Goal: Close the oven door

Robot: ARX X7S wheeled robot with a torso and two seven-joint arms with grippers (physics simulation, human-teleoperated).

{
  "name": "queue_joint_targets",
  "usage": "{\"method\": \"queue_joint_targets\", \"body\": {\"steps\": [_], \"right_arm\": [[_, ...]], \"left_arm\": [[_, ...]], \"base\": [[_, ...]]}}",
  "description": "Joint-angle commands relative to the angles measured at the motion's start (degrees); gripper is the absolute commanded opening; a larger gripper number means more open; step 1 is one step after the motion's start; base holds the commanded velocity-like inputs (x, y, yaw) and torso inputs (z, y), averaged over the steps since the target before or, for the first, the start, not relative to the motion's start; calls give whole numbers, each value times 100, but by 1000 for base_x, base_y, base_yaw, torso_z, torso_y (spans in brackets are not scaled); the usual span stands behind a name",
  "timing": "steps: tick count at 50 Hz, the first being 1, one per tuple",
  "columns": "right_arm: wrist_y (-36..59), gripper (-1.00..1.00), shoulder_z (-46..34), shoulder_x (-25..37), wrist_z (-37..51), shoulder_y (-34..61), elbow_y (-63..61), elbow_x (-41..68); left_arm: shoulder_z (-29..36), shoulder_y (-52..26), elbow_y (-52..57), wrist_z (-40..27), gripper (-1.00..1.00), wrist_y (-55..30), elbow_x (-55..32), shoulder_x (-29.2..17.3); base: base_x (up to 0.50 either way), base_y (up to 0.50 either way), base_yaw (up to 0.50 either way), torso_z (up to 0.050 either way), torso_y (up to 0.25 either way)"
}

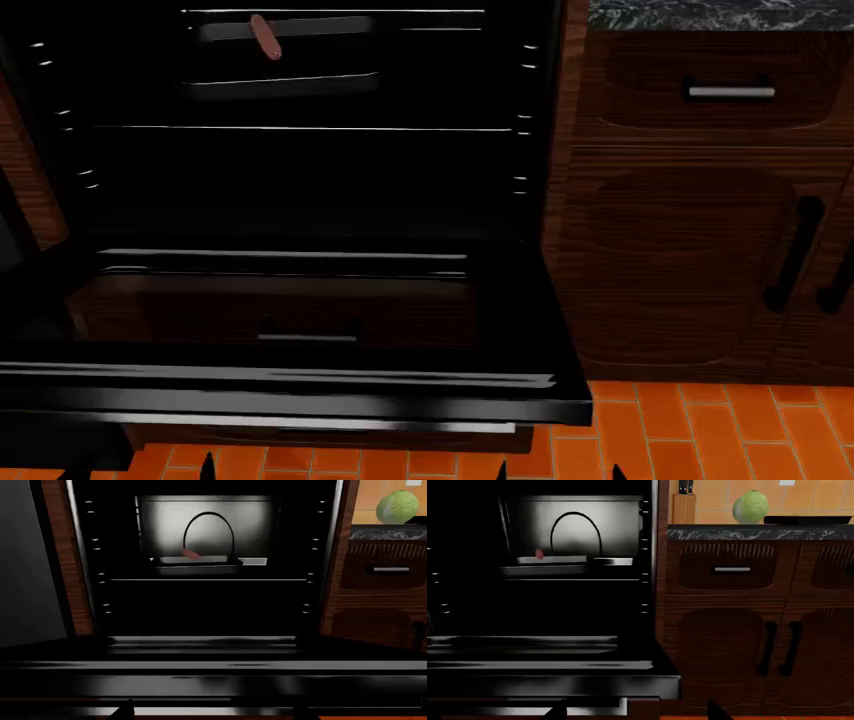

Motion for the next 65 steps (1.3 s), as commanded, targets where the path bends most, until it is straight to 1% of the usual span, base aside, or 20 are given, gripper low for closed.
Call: {"method": "queue_joint_targets", "body": {"steps": [1,2,3,8,9,10,11,29,30,31,34,35,37,42,43,45,53,59,63,65], "right_arm": [[-38,100,-123,99,123,-1,34,99],[25,100,-174,123,122,-9,-50,141],[31,100,-196,146,141,3,-35,170],[10,100,-289,236,242,17,38,213],[5,100,-305,250,253,20,46,226],[10,100,-331,261,273,19,45,216],[10,100,-354,274,271,14,36,233],[-34,100,-532,419,467,46,106,373],[-28,100,-540,427,470,52,118,384],[-13,100,-556,432,485,69,155,374],[-16,100,-584,451,504,72,177,392],[-17,100,-586,456,514,72,177,402],[-23,100,-605,470,535,73,169,401],[-39,100,-645,494,567,101,228,426],[-39,100,-654,501,568,92,210,436],[-43,100,-663,518,588,92,211,453],[-50,100,-730,567,646,90,204,504],[-43,100,-766,600,677,100,215,555],[-36,100,-785,614,708,119,236,582],[-26,100,-806,626,717,113,219,588]], "left_arm": [[56,0,-38,-55,100,39,-56,-55],[85,-70,-712,-107,100,636,-86,-82],[133,-88,-793,-129,100,667,-110,-106],[274,-72,-656,-259,100,535,-170,-188],[290,-38,-208,-283,100,120,-199,-213],[307,-75,-752,-290,100,626,-196,-213],[324,-51,-459,-309,100,351,-217,-234],[564,-128,-858,-509,100,616,-330,-375],[571,-81,-284,-550,100,97,-347,-414],[584,-136,-863,-536,100,595,-338,-383],[635,-150,-959,-546,100,648,-341,-396],[639,-101,-418,-574,100,164,-372,-438],[646,-141,-891,-575,100,657,-366,-419],[678,-155,-923,-594,100,659,-433,-441],[672,-89,-254,-640,100,87,-484,-494],[702,-117,-808,-620,100,654,-453,-460],[786,-142,-956,-708,100,799,-421,-500],[839,-160,-950,-754,100,744,-455,-536],[846,-94,-69,-839,100,-76,-525,-636],[875,-168,-952,-793,100,728,-487,-572]], "base": [[0,0,0,0,0],[0,0,0,0,0],[0,0,0,0,0],[0,0,0,0,0],[0,0,0,0,0],[0,0,0,0,0],[0,0,0,0,0],[0,0,0,0,0],[0,0,0,0,0],[0,0,0,0,0],[0,0,0,0,0],[0,0,0,0,0],[0,0,0,0,0],[0,0,0,-16,0],[0,0,0,-27,0],[0,0,0,-28,0],[0,0,0,-28,0],[0,0,0,-29,0],[0,0,0,-31,0],[0,0,0,-31,0]]}}
